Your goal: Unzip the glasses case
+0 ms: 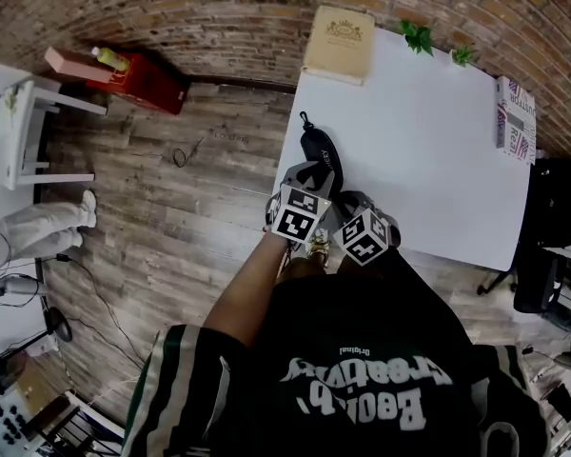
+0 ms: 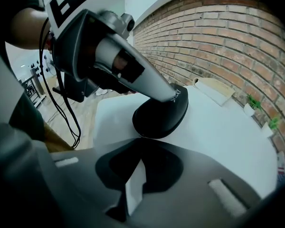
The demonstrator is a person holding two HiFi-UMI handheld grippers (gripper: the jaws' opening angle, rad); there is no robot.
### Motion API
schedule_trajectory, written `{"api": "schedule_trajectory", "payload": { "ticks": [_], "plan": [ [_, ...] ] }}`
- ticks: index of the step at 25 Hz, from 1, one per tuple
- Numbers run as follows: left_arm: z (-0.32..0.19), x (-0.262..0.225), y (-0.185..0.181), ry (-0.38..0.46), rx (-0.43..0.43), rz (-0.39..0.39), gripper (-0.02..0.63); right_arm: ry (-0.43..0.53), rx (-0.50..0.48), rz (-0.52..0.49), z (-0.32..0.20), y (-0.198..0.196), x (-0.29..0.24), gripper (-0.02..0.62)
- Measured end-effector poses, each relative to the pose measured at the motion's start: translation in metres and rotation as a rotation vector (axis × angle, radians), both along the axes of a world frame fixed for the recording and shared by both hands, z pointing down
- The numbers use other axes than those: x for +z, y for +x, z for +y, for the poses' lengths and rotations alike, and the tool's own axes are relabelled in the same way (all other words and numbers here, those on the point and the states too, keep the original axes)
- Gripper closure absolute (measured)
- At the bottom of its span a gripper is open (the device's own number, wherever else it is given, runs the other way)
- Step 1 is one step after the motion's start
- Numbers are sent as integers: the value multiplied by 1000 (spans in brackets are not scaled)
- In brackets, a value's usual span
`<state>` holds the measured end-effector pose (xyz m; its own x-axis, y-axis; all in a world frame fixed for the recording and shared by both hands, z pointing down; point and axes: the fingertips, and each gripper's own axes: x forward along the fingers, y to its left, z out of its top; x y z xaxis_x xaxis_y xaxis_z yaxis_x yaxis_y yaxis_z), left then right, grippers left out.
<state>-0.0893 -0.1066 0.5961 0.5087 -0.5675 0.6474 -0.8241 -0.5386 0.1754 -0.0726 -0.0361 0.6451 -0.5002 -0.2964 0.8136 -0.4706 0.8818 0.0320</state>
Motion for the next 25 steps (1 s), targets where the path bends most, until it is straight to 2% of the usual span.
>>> {"api": "schedule_trajectory", "payload": {
  "ticks": [25],
  "plan": [
    [3,-1,-2,5,0,6,502,45,74,68,-11,16,-2,581]
  ]
}}
